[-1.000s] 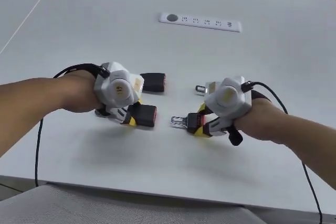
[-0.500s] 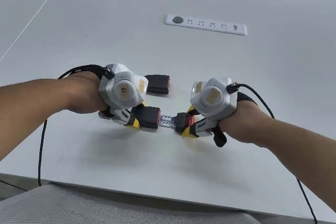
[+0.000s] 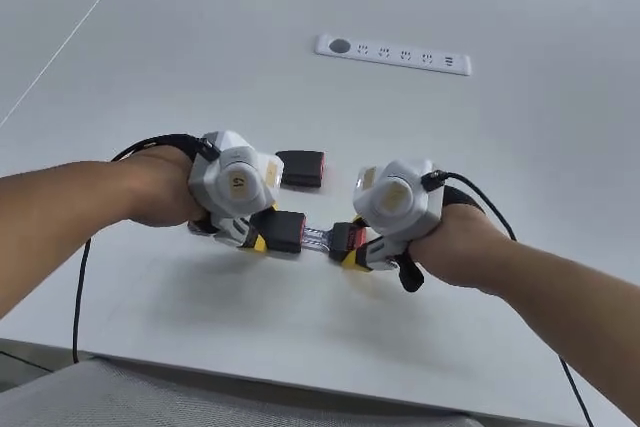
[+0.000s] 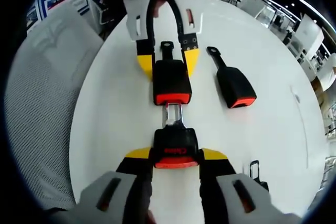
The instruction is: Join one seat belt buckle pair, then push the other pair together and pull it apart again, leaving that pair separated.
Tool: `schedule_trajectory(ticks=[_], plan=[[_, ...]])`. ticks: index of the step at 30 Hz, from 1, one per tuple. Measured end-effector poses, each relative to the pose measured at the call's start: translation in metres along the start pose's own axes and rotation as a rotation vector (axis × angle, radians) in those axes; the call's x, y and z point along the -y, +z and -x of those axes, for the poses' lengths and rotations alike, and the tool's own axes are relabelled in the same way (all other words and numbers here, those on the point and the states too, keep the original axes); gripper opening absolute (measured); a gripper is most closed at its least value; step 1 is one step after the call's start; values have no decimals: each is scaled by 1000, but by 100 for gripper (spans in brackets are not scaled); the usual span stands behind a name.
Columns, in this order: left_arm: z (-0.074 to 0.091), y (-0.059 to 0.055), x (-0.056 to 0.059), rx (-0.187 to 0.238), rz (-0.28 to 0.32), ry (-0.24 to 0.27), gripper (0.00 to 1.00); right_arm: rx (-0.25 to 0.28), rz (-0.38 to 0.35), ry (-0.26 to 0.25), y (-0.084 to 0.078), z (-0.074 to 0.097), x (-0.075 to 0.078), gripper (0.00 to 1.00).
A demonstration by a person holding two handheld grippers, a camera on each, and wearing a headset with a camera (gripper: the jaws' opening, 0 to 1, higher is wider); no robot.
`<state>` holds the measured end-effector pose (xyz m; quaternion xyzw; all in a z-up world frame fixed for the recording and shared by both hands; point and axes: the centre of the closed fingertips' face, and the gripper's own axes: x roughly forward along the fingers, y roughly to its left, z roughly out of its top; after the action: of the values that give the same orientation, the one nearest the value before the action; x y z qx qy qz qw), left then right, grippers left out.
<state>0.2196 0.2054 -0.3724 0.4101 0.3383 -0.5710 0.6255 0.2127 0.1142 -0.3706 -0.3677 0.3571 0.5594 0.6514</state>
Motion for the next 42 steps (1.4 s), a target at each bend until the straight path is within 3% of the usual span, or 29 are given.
schedule_trajectory(ticks=[24, 29, 42], plan=[[1, 1, 0, 0, 2, 0, 31, 65, -3, 14, 17, -7, -1, 31], [0, 1, 0, -2, 0, -1, 31, 85, -9, 10, 27, -11, -3, 31], [0, 0, 1, -26, -21, 3, 31, 77, -5, 12, 31, -11, -3, 31]])
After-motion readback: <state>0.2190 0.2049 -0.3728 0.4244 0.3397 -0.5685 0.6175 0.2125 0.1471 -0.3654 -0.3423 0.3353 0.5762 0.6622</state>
